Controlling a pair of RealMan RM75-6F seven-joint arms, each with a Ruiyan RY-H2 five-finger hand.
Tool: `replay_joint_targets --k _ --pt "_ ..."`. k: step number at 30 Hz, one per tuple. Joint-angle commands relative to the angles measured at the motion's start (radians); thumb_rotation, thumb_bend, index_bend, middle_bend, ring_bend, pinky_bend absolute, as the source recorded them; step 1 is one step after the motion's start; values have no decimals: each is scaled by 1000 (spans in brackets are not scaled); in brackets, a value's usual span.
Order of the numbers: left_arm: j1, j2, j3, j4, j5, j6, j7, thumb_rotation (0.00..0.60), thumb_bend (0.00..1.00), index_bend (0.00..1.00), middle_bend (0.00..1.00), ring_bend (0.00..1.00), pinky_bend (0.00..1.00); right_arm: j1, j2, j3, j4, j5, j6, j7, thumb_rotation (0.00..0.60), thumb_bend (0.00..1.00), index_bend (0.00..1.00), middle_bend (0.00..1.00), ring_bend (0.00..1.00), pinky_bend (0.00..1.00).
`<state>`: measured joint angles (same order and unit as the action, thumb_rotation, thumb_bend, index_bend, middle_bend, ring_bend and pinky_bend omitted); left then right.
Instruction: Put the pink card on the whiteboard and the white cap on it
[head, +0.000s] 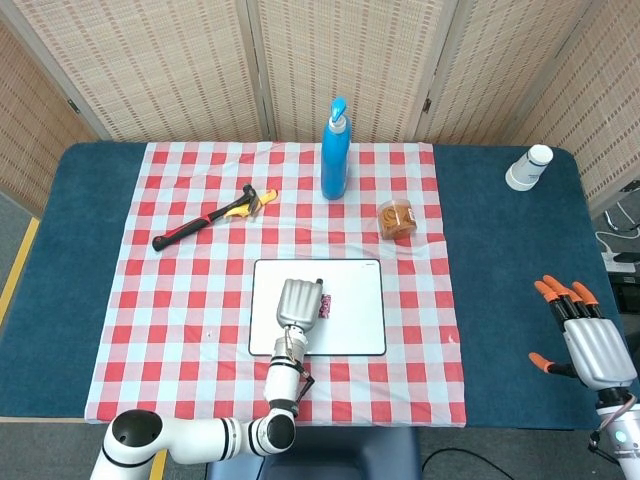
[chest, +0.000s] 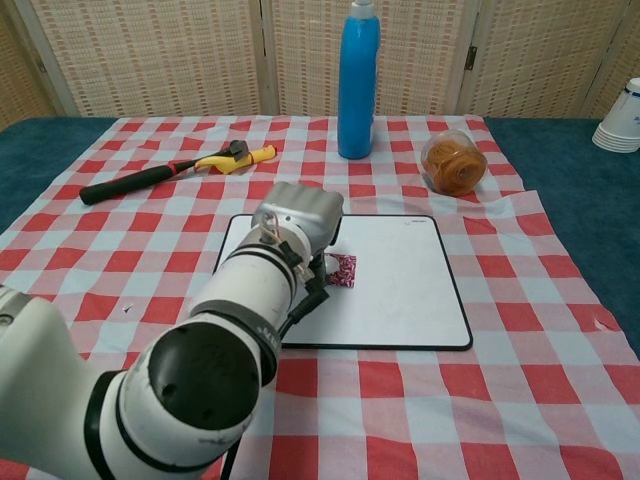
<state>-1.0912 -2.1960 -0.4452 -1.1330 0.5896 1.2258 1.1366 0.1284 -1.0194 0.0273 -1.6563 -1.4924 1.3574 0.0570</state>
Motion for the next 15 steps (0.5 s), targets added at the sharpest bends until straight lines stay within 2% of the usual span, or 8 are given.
replay_joint_targets --k 1,6,10,12,14,15 --pt "10 19 -4 -32 8 10 -8 600 254 351 1000 1000 1000 -1 1 -1 -1 -3 1 -1 600 70 0 0 0 0" --pt "59 128 2 -207 80 85 -30 600 256 383 1000 1000 1000 1 -1 -2 1 -4 -3 -4 600 71 0 0 0 0" --pt "180 302 56 -414 215 178 -143 600 255 416 997 1000 1000 4 -5 -2 0 3 -12 -11 600 71 0 0 0 0" --pt "256 406 114 -503 286 159 -259 600 255 407 937 985 1000 7 -6 -2 -2 8 -19 -17 600 71 0 0 0 0" --pt "279 438 131 -527 307 150 -302 600 257 388 880 951 1000 8 -7 -1 -3 9 -20 -20 600 70 0 0 0 0" --pt "302 469 148 -546 328 143 -346 600 259 356 808 894 996 8 -7 -1 -4 10 -21 -22 600 70 0 0 0 0"
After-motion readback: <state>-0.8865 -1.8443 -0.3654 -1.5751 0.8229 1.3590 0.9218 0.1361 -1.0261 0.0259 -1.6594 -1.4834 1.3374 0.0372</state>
